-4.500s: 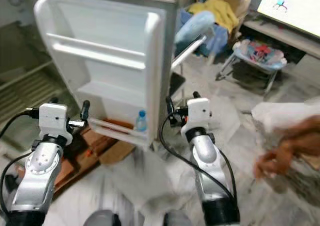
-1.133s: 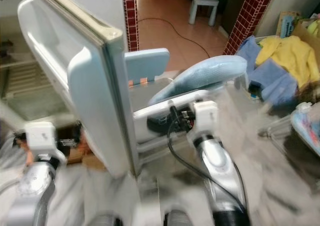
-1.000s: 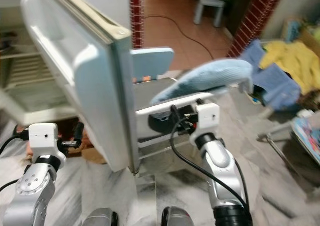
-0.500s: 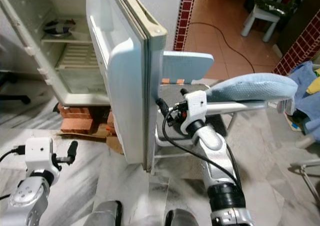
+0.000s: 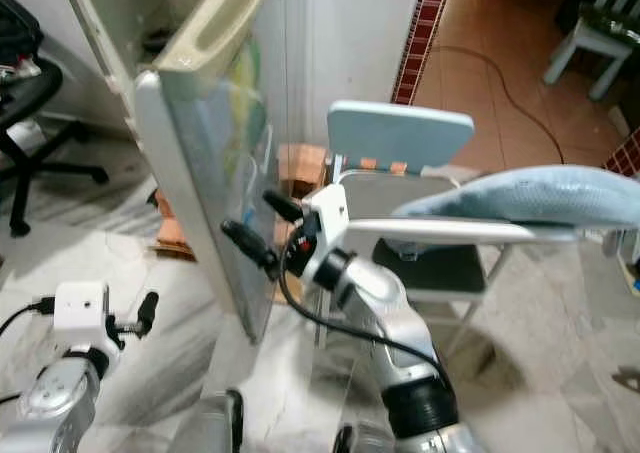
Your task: Restocking fridge
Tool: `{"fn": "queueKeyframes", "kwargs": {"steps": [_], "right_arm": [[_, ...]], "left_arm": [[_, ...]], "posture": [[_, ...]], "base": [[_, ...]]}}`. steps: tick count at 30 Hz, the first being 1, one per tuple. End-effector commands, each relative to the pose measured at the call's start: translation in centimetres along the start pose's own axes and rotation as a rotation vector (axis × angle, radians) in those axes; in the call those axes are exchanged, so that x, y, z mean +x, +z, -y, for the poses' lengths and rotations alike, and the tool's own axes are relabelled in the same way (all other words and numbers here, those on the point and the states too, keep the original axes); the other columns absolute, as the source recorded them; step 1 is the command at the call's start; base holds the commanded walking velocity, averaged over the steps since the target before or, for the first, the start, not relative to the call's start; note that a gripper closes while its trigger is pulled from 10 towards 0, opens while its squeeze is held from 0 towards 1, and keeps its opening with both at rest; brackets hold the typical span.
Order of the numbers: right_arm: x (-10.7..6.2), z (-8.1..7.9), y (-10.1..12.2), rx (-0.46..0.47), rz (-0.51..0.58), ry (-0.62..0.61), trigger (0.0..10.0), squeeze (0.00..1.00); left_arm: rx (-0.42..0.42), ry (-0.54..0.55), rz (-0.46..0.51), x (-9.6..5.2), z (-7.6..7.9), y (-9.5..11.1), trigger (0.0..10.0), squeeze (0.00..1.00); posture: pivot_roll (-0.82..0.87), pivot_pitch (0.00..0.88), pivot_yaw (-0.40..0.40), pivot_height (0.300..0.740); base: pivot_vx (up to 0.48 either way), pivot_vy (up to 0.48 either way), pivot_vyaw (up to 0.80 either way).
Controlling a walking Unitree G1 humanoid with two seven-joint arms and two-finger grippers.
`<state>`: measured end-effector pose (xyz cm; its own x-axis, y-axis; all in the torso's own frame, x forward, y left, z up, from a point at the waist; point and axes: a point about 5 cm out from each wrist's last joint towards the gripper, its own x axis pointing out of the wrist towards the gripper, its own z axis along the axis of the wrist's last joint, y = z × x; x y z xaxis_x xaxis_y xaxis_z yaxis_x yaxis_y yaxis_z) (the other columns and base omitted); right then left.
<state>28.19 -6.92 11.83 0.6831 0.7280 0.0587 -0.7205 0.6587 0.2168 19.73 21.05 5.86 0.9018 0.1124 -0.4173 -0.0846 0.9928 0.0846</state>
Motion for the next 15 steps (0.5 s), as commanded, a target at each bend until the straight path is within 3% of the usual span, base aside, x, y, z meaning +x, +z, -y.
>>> {"fn": "queueKeyframes", "kwargs": {"steps": [1,2,5,12,15], "right_arm": [[-0.3,1.1,0.3,-0.054,0.009,-0.082,10.0,0.00],[-0.7,2.1,0.5,-0.097,0.015,-0.172,10.0,0.00],[-1.7,3.4,0.9,-0.105,0.036,-0.291,10.0,0.00],[-2.8,4.4,1.4,-0.146,0.097,-0.419,10.0,0.00],[-3.0,4.5,1.4,-0.156,0.108,-0.454,10.0,0.00]], "left_arm": [[0.020,-0.004,0.005,0.1,-0.1,0.3,10.0,0.00],[0.045,-0.007,0.017,0.2,-0.1,0.4,10.0,0.00],[0.095,-0.011,0.050,0.7,0.0,0.9,10.0,0.00],[0.115,0.005,0.085,1.6,0.1,2.0,10.0,0.00],[0.134,0.037,0.119,2.8,-0.7,2.9,10.0,0.00]], "posture": [[0.14,0.087,-0.038,0.740],[0.14,0.087,-0.040,0.740],[0.14,0.086,-0.043,0.740],[0.12,0.082,-0.046,0.740],[0.11,0.081,-0.051,0.740]], "base": [[0.000,0.000,0.00],[0.000,0.000,0.00],[0.000,0.000,0.00],[0.000,0.000,0.00],[0.000,0.000,0.00]]}}
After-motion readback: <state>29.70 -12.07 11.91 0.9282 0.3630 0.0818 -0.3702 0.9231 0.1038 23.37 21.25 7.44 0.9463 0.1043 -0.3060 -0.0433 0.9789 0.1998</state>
